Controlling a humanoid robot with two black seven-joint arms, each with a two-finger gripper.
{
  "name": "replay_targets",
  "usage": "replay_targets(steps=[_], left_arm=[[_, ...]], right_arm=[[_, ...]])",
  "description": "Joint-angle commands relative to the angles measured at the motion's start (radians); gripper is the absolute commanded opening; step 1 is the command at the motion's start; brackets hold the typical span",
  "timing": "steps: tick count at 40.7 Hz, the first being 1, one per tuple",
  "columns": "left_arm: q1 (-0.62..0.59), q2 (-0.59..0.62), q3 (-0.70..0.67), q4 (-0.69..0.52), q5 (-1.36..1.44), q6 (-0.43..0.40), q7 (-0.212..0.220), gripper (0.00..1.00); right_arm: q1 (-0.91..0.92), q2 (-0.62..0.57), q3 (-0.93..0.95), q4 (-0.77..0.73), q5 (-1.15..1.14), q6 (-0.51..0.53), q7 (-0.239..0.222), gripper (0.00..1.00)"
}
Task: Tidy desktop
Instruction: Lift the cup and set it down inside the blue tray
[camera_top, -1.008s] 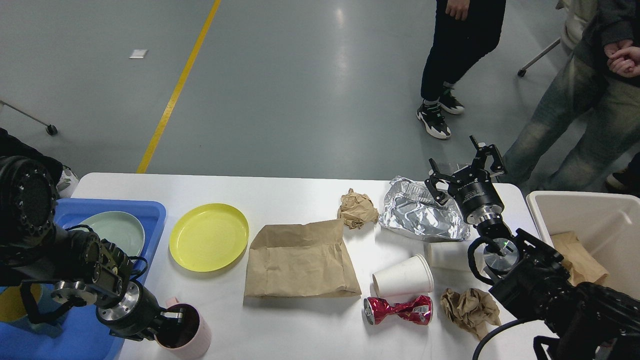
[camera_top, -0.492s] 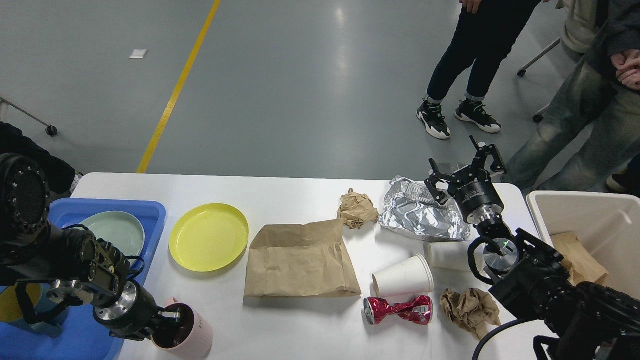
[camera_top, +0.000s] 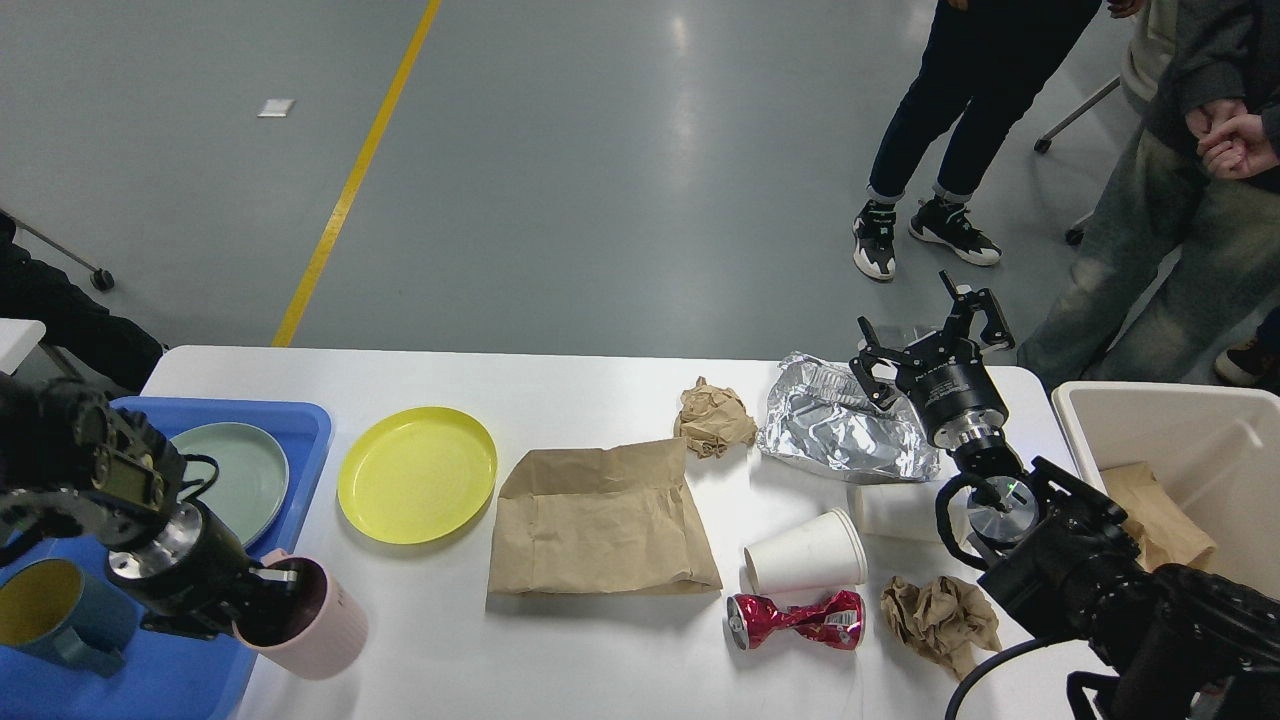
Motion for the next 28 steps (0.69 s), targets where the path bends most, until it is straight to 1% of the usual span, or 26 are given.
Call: replay_targets(steps=[1,8,13,19,21,23,28], left_arm=[[-0.102,0.044,0.068,0.011,0.03,-0.086,0.0,0.0],[-0.202,0.118,0.117,0.011,0.1,-0.183,0.0,0.0],[-0.242,0.171,0.141,0.011,0.149,-0.223,0.0,0.0],[-0.245,0.217,0.151,0.022,0.178,-0.21,0.002,0.0],[-0.232,0.237,0.142,0.05,0.177,-0.194,0.003,0.0],[-0.207,0.262,0.128,0.059,0.174,-0.166,0.009,0.0],[-0.126,0.274,0.094,0.065,0.172,-0.105,0.006,0.0]], right_arm=[[0.0,0.0,0.0,0.0,0.0,0.0,0.0,1.0],[0.0,0.0,0.0,0.0,0.0,0.0,0.0,1.0],[0.0,0.0,0.0,0.0,0.0,0.0,0.0,1.0],[0.0,0.0,0.0,0.0,0.0,0.0,0.0,1.0],[0.0,0.0,0.0,0.0,0.0,0.0,0.0,1.0],[-0.002,0.0,0.0,0.0,0.0,0.0,0.0,1.0],[-0.002,0.0,0.0,0.0,0.0,0.0,0.0,1.0]])
